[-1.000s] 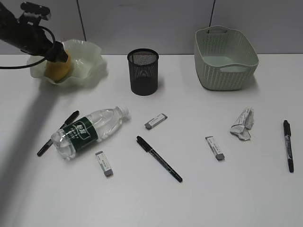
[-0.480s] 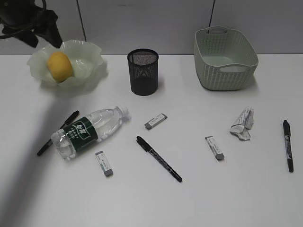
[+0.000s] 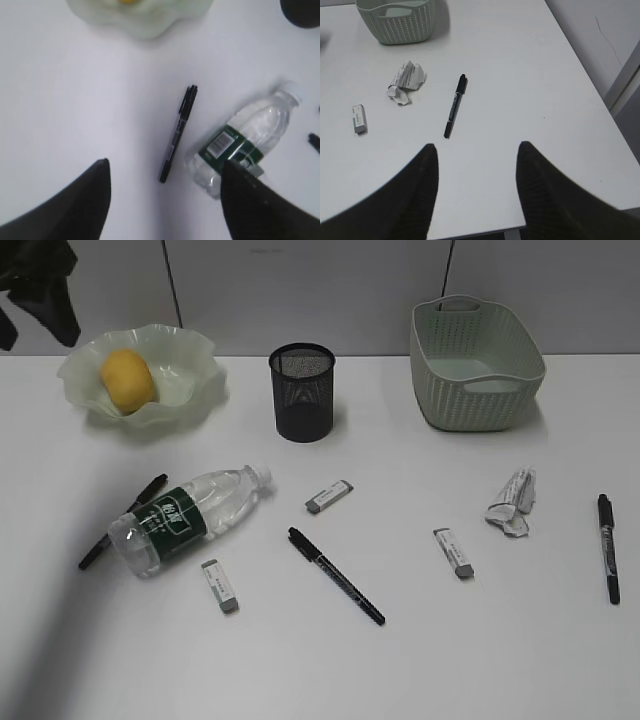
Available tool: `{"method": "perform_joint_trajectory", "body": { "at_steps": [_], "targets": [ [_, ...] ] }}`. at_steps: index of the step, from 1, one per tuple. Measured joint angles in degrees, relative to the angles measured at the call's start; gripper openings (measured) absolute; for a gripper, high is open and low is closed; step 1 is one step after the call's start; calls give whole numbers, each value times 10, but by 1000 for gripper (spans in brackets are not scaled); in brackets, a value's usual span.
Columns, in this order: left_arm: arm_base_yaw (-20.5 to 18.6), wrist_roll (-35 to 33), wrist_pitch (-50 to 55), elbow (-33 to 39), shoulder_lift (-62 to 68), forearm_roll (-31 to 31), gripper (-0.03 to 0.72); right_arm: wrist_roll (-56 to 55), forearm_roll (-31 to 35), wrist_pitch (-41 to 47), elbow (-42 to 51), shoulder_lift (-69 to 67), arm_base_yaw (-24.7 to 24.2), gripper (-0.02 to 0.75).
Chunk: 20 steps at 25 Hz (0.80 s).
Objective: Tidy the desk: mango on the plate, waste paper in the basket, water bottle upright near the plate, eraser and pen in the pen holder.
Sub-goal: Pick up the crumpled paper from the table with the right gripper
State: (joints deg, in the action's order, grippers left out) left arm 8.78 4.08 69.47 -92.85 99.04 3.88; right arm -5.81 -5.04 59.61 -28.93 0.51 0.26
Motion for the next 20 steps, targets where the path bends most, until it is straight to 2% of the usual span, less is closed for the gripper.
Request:
{"method": "perform_joint_trajectory", "body": {
  "at_steps": [8, 16, 20],
  "targets": [
    [0, 2, -6, 218, -212, -39, 476, 0, 0, 0, 0, 0, 0, 406],
    [0, 2, -78, 420, -543, -35, 459, 0, 0, 0, 0, 0, 0, 407],
    [0, 2, -86, 492, -691, -32, 459, 0, 0, 0, 0, 0, 0, 406]
  ]
}}
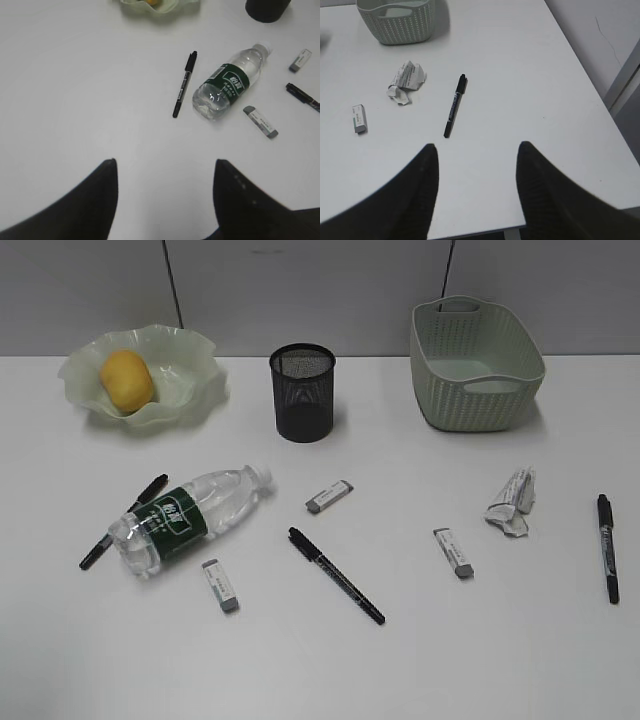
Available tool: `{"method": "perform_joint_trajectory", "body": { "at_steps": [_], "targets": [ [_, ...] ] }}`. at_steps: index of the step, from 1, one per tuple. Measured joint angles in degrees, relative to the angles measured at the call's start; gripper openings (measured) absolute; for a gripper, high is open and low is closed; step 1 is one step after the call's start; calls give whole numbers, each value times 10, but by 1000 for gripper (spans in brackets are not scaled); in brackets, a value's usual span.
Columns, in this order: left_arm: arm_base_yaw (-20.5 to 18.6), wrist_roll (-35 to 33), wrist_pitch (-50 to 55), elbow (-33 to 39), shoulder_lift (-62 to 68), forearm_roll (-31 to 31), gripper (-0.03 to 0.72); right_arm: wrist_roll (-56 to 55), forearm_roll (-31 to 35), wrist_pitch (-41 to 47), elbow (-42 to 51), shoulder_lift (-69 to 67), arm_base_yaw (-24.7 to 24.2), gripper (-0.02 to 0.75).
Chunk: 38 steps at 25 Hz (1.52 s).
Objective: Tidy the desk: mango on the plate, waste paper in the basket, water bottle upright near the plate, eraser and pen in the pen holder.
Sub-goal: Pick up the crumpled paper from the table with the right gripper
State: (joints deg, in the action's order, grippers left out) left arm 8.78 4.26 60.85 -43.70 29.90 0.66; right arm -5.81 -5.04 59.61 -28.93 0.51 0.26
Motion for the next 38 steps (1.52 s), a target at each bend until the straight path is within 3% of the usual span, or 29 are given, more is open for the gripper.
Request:
{"method": "perform_joint_trajectory", "body": {
  "at_steps": [5, 10, 24, 28, 34, 38],
  "targets": [
    [0, 0, 12, 64, -155, 1, 459, 0, 0, 0, 0, 0, 0, 406],
    [0, 0, 15, 79, -238, 1, 459, 0, 0, 0, 0, 0, 0, 406],
    [0, 0, 7, 133, -251, -7, 447, 0, 4, -14, -8, -21, 0, 406],
    [0, 0, 7, 133, -251, -12, 443, 0, 4, -99, -14, -100, 0, 406],
    [0, 0, 7, 133, -251, -12, 437, 0, 4, -315, -15, -259, 0, 406],
    [0, 0, 7, 134, -251, -10, 428, 0, 26, -358, -44, -395, 0, 406]
  ]
}}
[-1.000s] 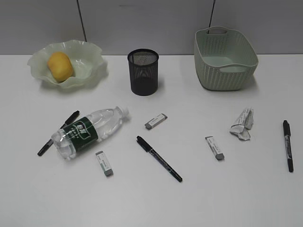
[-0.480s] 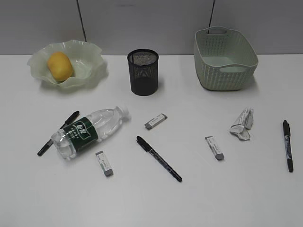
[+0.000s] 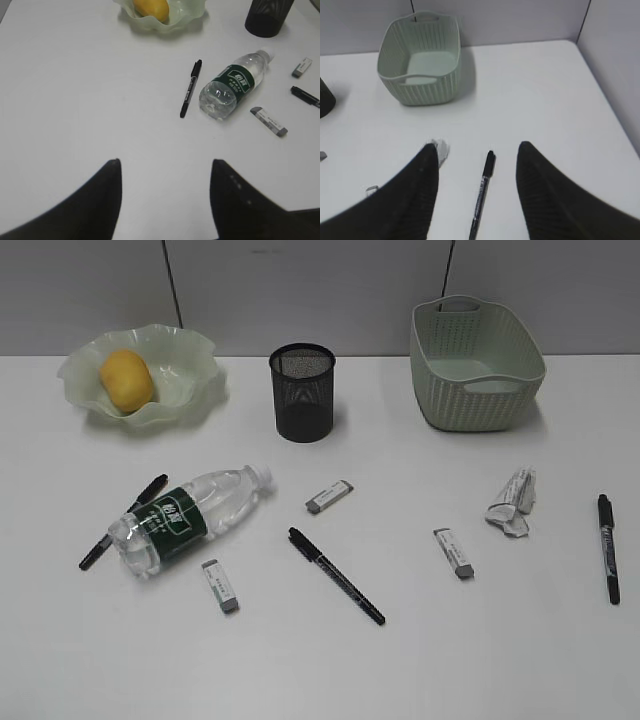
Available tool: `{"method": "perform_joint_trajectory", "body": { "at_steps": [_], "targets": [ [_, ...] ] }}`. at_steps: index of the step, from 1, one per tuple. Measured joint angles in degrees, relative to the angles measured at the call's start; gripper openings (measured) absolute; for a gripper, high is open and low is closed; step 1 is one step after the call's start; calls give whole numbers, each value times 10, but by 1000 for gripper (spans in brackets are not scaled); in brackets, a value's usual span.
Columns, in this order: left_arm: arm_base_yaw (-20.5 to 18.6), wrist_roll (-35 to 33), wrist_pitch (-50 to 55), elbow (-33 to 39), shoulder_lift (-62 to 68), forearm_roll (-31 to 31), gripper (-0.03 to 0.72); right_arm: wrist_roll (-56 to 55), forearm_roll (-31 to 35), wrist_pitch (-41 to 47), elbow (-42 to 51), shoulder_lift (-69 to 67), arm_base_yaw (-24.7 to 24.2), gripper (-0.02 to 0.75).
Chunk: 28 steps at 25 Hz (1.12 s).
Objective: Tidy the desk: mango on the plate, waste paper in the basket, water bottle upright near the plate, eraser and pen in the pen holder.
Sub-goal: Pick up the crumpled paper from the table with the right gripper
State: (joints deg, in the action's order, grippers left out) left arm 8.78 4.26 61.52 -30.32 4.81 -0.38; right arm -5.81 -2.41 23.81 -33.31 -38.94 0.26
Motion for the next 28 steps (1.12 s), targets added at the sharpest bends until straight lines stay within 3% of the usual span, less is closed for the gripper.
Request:
{"method": "perform_joint_trajectory", "body": {
  "at_steps": [4, 12, 19, 28],
  "targets": [
    [0, 0, 0, 1, 0, -3, 427, 0, 36, 20, -60, -149, 0, 406],
    [0, 0, 0, 0, 0, -2, 427, 0, 142, 142, -203, -407, 6, 406],
    [0, 0, 0, 0, 0, -3, 426, -47, 147, 154, -277, -560, 67, 406],
    [0, 0, 0, 0, 0, -3, 426, -96, 138, 153, -342, -696, 90, 406]
  ]
}}
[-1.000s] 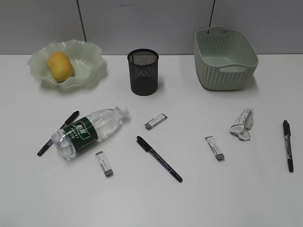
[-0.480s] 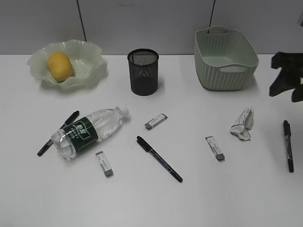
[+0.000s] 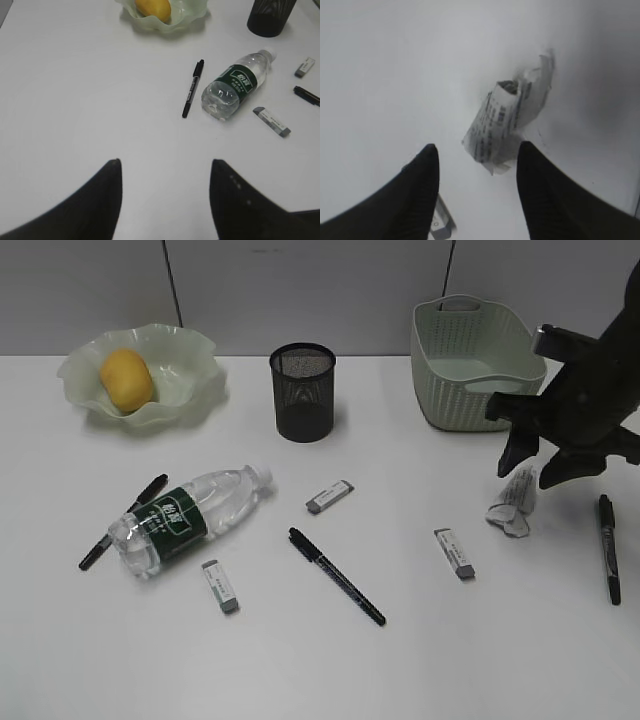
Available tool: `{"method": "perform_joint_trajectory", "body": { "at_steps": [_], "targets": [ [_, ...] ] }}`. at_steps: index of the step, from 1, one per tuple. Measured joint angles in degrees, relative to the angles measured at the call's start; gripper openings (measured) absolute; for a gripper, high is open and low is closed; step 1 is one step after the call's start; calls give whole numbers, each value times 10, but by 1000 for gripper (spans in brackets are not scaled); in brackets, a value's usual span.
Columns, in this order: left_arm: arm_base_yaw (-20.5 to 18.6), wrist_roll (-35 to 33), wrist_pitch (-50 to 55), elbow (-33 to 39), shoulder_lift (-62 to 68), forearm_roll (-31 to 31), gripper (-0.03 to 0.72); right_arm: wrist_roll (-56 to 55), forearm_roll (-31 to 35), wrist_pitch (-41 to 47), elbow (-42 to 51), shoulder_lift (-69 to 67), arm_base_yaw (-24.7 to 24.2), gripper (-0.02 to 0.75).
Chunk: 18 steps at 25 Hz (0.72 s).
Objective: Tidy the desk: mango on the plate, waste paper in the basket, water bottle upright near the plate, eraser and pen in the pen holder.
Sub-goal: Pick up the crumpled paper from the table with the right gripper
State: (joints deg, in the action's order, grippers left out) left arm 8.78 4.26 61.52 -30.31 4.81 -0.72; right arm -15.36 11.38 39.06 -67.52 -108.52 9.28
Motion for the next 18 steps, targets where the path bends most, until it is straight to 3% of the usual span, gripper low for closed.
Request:
{"method": "perform_joint_trajectory", "body": {
  "at_steps": [8, 11, 18],
  "targets": [
    [0, 0, 0, 0, 0, 0, 425, -50, -51, -10, -27, -67, 1, 389],
    [0, 0, 0, 0, 0, 0, 425, -55, -56, -22, -29, -74, 1, 322],
    [0, 0, 0, 0, 0, 0, 425, -52, -56, -35, -30, -77, 1, 85]
  ]
}}
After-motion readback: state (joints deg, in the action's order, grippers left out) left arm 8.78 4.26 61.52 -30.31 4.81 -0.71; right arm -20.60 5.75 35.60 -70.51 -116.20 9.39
